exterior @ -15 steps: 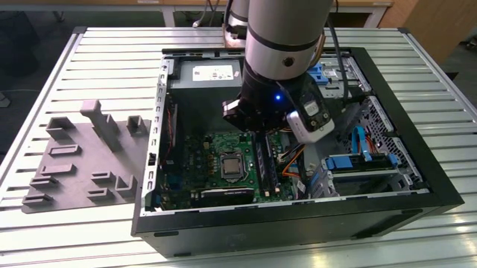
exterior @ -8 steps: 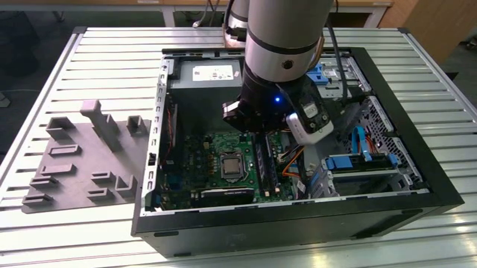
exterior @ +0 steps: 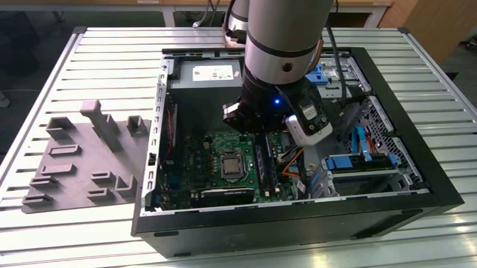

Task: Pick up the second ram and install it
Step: 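Insert the second ram into the second slot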

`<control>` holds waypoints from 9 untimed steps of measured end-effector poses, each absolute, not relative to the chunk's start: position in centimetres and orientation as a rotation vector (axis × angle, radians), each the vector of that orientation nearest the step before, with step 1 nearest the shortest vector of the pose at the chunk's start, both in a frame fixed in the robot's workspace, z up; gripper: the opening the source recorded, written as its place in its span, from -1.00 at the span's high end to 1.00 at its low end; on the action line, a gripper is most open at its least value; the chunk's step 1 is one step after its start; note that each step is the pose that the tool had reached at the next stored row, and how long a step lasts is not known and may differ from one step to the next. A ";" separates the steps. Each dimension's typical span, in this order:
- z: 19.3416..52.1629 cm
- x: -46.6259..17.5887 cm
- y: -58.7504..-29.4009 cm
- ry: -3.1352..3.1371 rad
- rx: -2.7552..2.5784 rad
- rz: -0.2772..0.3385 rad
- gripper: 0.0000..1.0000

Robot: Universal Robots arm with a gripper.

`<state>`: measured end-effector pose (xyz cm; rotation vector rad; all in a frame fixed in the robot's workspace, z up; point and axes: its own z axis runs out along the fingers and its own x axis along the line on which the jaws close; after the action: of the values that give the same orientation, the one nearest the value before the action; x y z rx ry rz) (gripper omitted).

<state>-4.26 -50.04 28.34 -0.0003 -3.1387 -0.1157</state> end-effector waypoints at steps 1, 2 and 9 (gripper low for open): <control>28.3 -4.3 -50.0 -3.139 0.000 -0.116 0.77; 28.3 -4.3 -50.0 -3.139 0.000 -0.116 0.77; 28.1 -4.3 -50.0 -3.139 0.000 -0.116 0.77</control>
<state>-4.26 -50.04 28.07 -0.0005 -3.1388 -0.1160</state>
